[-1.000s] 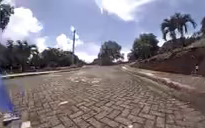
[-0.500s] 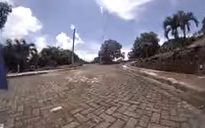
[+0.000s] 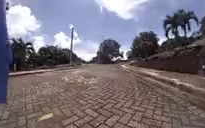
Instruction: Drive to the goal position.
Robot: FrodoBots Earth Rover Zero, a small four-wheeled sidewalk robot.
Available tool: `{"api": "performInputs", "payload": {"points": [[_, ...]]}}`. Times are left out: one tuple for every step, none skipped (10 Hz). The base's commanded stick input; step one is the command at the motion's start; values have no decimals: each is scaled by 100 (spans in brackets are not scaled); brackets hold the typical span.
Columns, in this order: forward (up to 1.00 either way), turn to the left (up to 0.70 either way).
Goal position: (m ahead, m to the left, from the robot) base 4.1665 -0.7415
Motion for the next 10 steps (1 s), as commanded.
{"api": "performInputs", "payload": {"points": [[50, 0], [50, 0], [50, 0], [50, 0], [50, 0], [50, 0], [50, 0], [50, 0], [50, 0], [50, 0]]}}
